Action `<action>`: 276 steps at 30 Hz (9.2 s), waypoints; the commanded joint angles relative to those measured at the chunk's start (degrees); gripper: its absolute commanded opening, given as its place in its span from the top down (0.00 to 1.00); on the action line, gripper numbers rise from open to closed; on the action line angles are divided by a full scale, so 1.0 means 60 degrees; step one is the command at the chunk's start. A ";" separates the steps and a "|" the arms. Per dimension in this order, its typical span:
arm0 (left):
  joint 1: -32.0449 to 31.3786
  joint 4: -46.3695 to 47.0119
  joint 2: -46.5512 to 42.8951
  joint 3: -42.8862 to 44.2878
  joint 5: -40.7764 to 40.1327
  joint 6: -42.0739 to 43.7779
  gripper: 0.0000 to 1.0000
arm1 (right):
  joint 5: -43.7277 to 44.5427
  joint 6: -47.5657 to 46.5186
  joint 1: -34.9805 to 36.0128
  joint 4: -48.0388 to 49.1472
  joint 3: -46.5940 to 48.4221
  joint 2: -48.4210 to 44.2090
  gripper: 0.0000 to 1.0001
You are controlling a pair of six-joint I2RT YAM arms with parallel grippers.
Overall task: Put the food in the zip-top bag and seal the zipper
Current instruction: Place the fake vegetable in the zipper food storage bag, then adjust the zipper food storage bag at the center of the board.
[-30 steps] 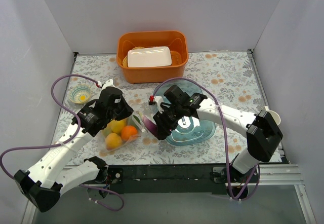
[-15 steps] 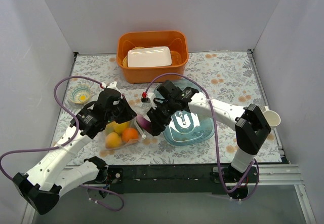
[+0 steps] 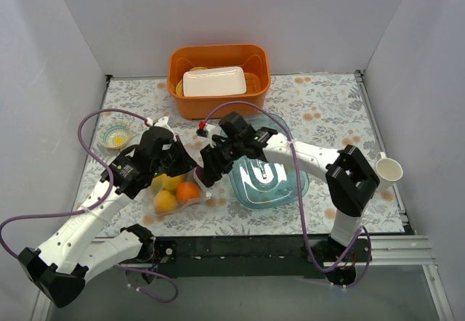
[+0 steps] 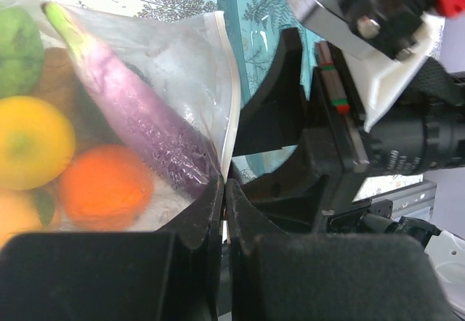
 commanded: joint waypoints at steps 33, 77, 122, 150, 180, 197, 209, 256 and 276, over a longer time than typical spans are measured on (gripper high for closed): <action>-0.0033 -0.0333 -0.0464 0.0872 -0.1508 -0.0741 1.00 | 0.4001 0.1831 0.0440 0.1373 -0.0263 -0.0907 0.20; -0.0033 -0.0904 -0.0523 0.1561 -0.2256 -0.0521 1.00 | 0.4998 0.5580 0.0498 0.1591 -0.2974 -0.2051 0.49; -0.0033 0.1205 0.0957 0.0228 0.1406 -0.0067 0.74 | 0.5876 0.4262 0.0572 0.0962 -0.0322 -0.2417 0.99; -0.0033 0.1190 -0.3629 -0.2862 0.0952 -0.5076 0.25 | 0.7005 0.4819 0.0367 0.0917 -0.1421 -0.3120 0.99; -0.0208 0.3929 -0.3848 -0.5059 0.2856 -0.7274 0.36 | 0.7166 0.4907 0.0264 0.0887 -0.1684 -0.2930 0.99; -0.0619 0.4677 -0.2398 -0.4665 0.2315 -0.6703 0.66 | 0.7093 0.4892 0.0235 0.0917 -0.1787 -0.2959 0.99; -0.0619 0.4310 -0.2149 -0.4035 0.1655 -0.5986 0.93 | 0.7122 0.4921 0.0220 0.0931 -0.2431 -0.3208 0.99; -0.1322 0.4691 -0.2560 -0.5031 0.1963 -0.6967 0.83 | 0.6756 0.5141 -0.0263 0.1107 -0.2534 -0.3310 0.98; -0.1336 0.4018 -0.2574 -0.4284 0.1025 -0.6468 1.00 | 0.7006 0.4759 -0.0439 0.0213 -0.3397 -0.5609 0.35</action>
